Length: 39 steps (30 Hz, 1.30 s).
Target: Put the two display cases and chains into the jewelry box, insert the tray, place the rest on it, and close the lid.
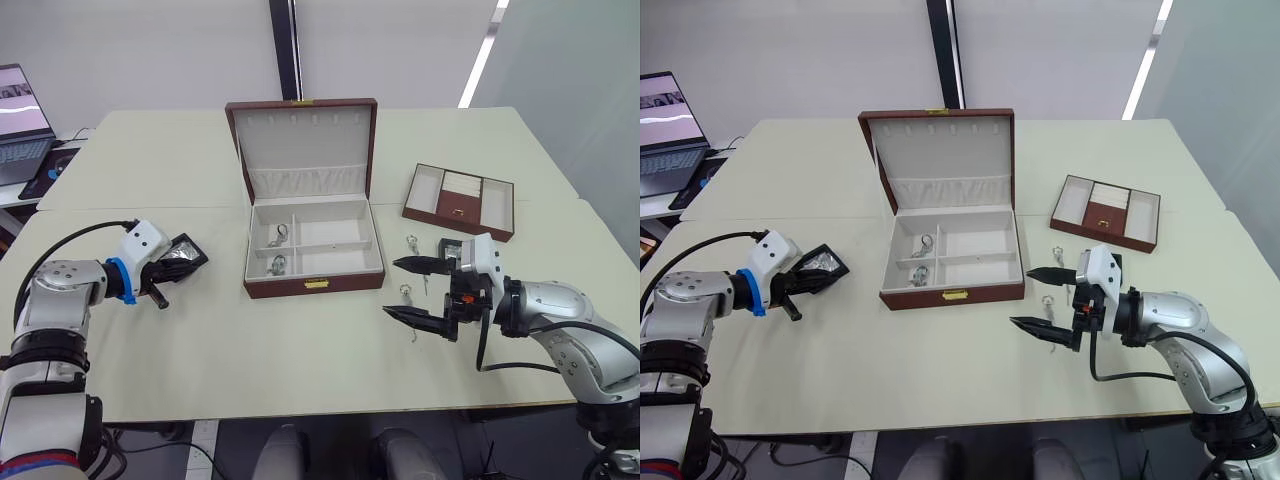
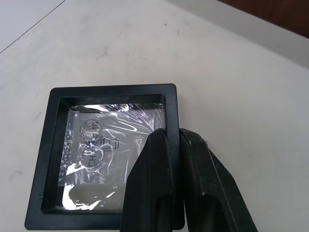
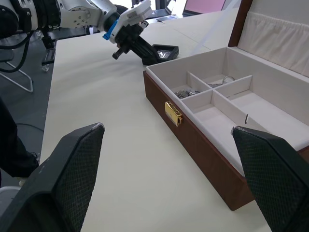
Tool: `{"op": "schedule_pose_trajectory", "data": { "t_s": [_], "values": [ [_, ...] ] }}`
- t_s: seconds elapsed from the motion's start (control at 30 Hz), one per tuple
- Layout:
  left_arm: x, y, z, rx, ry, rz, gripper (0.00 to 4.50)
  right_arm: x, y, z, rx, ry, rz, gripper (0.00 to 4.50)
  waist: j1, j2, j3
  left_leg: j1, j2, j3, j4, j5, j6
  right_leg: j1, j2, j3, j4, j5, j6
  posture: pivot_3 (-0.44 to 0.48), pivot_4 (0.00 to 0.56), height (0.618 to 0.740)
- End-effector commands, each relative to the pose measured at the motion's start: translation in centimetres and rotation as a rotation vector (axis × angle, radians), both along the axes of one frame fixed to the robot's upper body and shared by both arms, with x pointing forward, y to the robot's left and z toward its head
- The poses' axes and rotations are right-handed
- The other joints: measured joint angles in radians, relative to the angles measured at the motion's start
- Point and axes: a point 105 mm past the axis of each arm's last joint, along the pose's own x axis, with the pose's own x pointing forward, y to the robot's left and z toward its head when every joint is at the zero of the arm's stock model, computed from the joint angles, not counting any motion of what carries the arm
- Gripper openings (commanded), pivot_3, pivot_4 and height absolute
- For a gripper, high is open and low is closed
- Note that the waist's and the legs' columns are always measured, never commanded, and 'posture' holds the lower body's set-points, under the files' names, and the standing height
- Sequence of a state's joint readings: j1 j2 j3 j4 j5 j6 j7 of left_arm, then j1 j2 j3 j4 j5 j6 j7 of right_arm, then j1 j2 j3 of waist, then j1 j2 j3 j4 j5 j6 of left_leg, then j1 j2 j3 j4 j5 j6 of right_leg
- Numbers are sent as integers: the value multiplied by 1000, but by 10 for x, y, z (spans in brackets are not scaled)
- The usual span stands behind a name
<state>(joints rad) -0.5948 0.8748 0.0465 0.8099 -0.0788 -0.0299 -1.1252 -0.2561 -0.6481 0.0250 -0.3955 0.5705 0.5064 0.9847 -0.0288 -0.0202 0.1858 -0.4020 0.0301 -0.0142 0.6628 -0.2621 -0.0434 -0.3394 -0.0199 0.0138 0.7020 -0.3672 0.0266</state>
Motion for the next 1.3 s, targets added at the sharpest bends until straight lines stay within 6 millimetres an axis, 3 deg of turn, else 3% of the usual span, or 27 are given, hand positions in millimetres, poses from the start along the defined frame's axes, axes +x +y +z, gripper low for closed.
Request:
{"op": "schedule_pose_trajectory", "data": {
  "t_s": [0.03,0.33,0.63,0.8,1.0,1.3],
  "values": [
    [0,-6,24,-22,-43,-22,32,-2,0,11,8,-54,16,4500,0,0,0,0,0,0,0,0,0,0,0,0,0,0,0,0,150,740],
    [-4,-56,80,-29,-65,-172,32,4,-15,17,32,-59,-67,4500,0,0,0,0,0,0,0,0,0,0,0,0,0,0,0,0,150,740],
    [0,-131,113,-62,-70,-421,32,8,-30,19,45,-69,-211,4500,2,0,0,-1,-1,0,1,0,0,0,0,1,0,0,0,0,150,740],
    [10,-161,110,-45,-60,-529,32,8,-40,16,36,-73,-285,4500,2,0,0,0,-1,0,0,0,0,0,1,1,0,0,0,0,150,740],
    [27,-191,85,13,-58,-629,32,4,-47,16,30,-94,-340,4500,1,0,0,0,-1,1,1,0,0,0,1,2,0,0,0,0,150,740],
    [52,-220,59,89,-101,-669,32,-1,-50,12,36,-88,-386,4500,3,0,0,-3,-2,0,2,0,0,-1,1,1,-1,0,0,0,150,740]
  ]
}}
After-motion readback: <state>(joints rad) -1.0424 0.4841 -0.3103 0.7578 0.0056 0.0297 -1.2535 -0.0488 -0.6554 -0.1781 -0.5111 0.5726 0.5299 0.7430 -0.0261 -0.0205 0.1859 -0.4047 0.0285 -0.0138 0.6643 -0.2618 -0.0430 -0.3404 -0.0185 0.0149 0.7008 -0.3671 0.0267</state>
